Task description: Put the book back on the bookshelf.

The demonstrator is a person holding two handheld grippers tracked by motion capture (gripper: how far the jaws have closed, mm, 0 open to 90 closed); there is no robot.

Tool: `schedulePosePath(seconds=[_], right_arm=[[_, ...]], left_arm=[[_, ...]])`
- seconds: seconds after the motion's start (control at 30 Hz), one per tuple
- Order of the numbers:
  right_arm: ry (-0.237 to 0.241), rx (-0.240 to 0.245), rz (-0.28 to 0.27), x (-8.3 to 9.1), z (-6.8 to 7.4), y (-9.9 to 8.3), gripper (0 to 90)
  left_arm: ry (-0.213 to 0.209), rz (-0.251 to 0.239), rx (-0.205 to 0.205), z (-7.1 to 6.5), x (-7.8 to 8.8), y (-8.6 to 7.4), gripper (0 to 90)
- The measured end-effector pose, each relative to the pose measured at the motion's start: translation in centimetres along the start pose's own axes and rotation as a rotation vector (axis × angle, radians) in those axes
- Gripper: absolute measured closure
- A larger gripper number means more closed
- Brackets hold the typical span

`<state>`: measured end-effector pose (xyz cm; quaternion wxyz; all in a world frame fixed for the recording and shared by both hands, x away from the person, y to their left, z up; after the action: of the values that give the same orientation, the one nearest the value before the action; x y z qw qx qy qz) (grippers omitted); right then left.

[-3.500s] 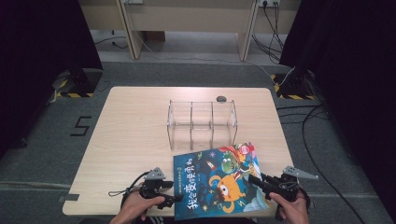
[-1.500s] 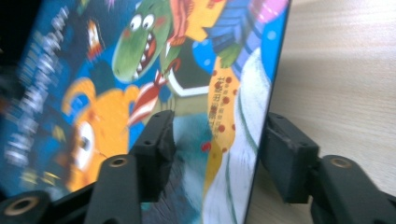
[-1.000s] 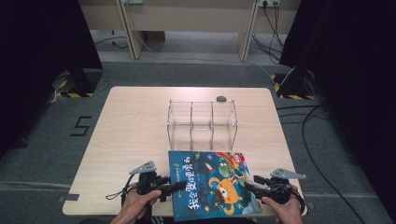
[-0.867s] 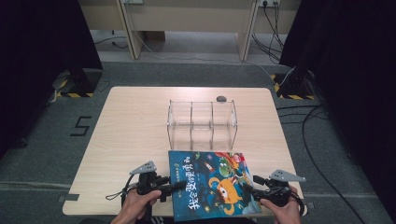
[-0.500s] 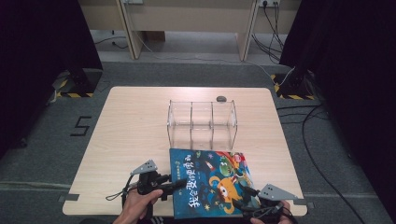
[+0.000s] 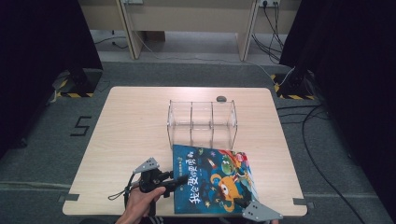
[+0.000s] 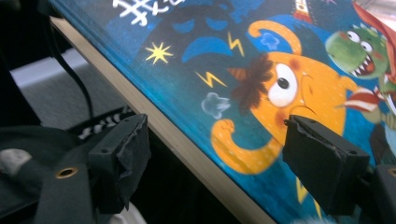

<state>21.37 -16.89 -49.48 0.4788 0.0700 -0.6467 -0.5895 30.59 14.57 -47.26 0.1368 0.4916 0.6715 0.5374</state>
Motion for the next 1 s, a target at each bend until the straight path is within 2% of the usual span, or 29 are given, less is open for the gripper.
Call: schedulePosePath(seconds=[0.1,0.17,0.23,0.5,0.57,0.67,0.7,0.87,1.0], right_arm=[[-0.005,0.029,0.006,-0.6,0.6,0.1,22.8],[-0.007,0.027,0.000,-0.8,0.7,0.2,21.8],[-0.035,0.061,-0.008,-1.1,0.9,0.3,21.7],[-0.087,0.123,-0.021,-1.6,1.4,0.5,20.2],[-0.119,0.152,-0.019,-2.0,1.6,0.6,18.2],[-0.142,0.167,-0.017,-2.2,1.8,0.7,17.4],[-0.167,0.193,-0.013,-2.4,2.0,0.8,17.0],[-0.201,0.219,-0.012,-2.8,2.2,0.9,16.9],[-0.250,0.264,-0.012,-3.2,2.5,1.0,20.0]], left_arm=[[0.006,-0.003,-0.005,-0.3,0.0,0.0,53.7],[0.009,-0.001,-0.001,-0.5,0.0,0.0,53.6],[0.014,-0.004,0.006,-0.8,-0.1,-0.1,53.7],[0.024,-0.011,0.007,-1.7,-0.2,-0.1,53.7],[0.025,-0.010,0.007,-1.9,-0.3,-0.2,53.7],[0.024,-0.013,0.008,-2.2,-0.5,-0.3,53.7],[0.025,-0.015,0.009,-2.3,-0.6,-0.3,53.7],[0.025,-0.020,0.022,-2.6,-0.6,-0.3,53.9],[0.016,-0.013,0.027,-2.9,-0.6,-0.5,54.0]])
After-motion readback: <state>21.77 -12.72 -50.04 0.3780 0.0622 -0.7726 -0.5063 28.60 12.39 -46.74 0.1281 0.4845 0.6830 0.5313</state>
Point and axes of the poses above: each handheld gripper's, and its own axes: x roughly backward along the jaws, y roughly out of its top, z roughly to its left, the point moved 1 cm from there along -x, roughly forward along the jaws, and after that the axes turned 7 degrees about -x, right-handed, at the moved point
